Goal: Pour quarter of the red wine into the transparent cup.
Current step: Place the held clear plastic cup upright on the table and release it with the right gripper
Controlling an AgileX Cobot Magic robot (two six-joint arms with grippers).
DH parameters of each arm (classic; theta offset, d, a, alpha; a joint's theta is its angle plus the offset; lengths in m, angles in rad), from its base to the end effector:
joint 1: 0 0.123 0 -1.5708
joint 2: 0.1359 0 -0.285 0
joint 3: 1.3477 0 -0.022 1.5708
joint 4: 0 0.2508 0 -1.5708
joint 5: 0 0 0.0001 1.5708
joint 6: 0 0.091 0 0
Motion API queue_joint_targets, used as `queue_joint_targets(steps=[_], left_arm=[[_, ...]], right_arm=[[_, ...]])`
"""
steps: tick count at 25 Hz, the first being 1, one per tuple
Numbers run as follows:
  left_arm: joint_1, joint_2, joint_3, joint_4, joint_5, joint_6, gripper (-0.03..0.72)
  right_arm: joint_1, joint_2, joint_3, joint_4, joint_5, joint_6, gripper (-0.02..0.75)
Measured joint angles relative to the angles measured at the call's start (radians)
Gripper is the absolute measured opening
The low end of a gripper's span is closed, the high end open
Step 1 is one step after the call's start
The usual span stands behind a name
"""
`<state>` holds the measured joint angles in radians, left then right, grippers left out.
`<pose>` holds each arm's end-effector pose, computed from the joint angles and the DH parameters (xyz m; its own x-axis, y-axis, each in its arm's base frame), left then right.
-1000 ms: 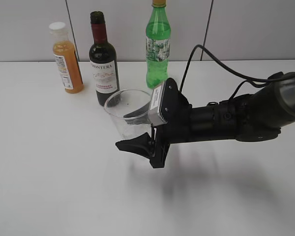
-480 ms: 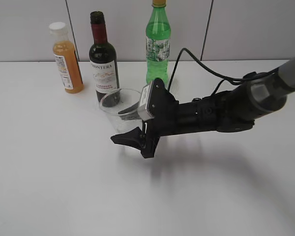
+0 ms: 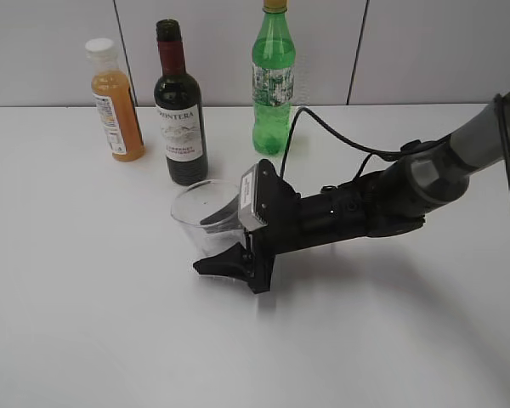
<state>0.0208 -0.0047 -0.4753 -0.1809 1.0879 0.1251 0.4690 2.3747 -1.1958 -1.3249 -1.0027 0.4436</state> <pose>-0.0044 -0.0146 0.2693 -0.4863 0.0297 -0.8733 0.1379 0.9895 -0.0431 0.3272 0.2491 0.0438 0.0557 -0.3830 -0.9220 -0.9983 -0.0083 -0.0569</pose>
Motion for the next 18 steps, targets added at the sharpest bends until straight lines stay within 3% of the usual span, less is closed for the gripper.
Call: queue_joint_targets(steps=[9, 13, 18], left_arm=[[0.0, 0.0, 0.0, 0.0, 0.0, 0.0, 0.589], [0.0, 0.0, 0.0, 0.0, 0.0, 0.002, 0.589], [0.0, 0.0, 0.0, 0.0, 0.0, 0.002, 0.589]], right_arm=[[-0.014, 0.013, -0.003, -0.014, 0.012, -0.002, 0.541], [-0.016, 0.013, -0.006, -0.014, 0.026, 0.008, 0.635], [-0.028, -0.007, -0.012, -0.102, 0.062, 0.119, 0.65]])
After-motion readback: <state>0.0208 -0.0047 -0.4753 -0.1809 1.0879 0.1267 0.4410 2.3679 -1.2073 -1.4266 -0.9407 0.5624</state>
